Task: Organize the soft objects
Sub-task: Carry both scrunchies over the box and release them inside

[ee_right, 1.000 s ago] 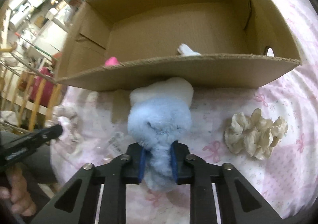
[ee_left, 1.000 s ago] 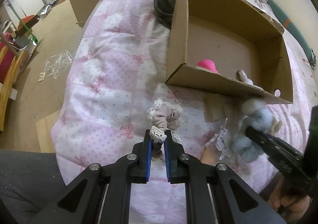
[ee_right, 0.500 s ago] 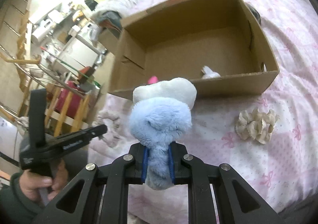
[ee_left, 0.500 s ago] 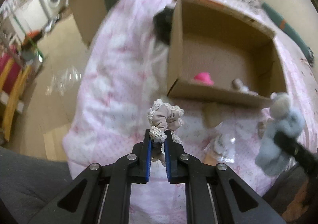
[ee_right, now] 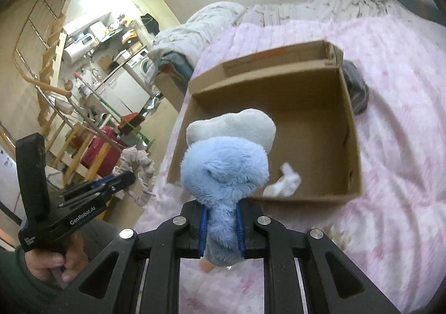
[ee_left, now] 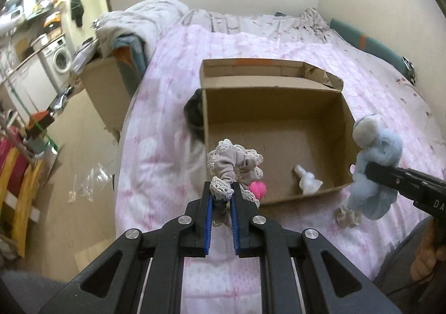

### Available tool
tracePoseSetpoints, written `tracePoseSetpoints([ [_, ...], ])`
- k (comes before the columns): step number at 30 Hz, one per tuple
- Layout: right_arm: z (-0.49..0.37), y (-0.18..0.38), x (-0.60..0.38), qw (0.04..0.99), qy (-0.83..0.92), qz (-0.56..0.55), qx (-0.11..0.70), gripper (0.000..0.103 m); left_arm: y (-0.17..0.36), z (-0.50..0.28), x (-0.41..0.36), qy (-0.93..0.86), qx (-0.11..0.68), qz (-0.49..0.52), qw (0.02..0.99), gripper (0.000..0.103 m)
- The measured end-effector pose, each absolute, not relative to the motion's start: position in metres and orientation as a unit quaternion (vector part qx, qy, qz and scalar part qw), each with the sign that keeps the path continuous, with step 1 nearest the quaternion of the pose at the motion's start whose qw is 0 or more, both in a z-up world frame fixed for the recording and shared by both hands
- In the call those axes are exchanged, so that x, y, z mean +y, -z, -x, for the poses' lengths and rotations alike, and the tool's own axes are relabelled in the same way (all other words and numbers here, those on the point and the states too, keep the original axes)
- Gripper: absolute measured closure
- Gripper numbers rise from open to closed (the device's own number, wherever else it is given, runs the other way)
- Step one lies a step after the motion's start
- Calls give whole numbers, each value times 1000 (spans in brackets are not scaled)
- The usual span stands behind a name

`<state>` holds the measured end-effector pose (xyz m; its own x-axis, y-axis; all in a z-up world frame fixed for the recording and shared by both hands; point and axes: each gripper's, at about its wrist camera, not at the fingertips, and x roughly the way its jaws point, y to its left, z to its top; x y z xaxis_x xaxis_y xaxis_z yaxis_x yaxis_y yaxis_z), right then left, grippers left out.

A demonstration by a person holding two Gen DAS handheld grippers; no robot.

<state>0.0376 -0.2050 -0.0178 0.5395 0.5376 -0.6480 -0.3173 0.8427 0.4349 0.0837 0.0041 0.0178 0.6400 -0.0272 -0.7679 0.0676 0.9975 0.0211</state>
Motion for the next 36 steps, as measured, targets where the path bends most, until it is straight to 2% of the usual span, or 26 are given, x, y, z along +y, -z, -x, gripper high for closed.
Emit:
tracePoseSetpoints([
  [7, -67, 15, -216, 884, -217, -126, 394, 84, -11, -130, -11, 34, 423, -27, 905, 92],
  [13, -81, 37, -223, 884, -184, -151, 402, 84, 8, -160, -30, 40, 430, -32, 901, 92],
  [21, -93, 59, -221, 876, -162, -134, 435, 84, 45, -168, -32, 38, 461, -28, 886, 92],
  [36, -98, 67, -208, 875, -148, -101, 450, 84, 53, -166, -36, 56, 467, -39, 882, 92],
])
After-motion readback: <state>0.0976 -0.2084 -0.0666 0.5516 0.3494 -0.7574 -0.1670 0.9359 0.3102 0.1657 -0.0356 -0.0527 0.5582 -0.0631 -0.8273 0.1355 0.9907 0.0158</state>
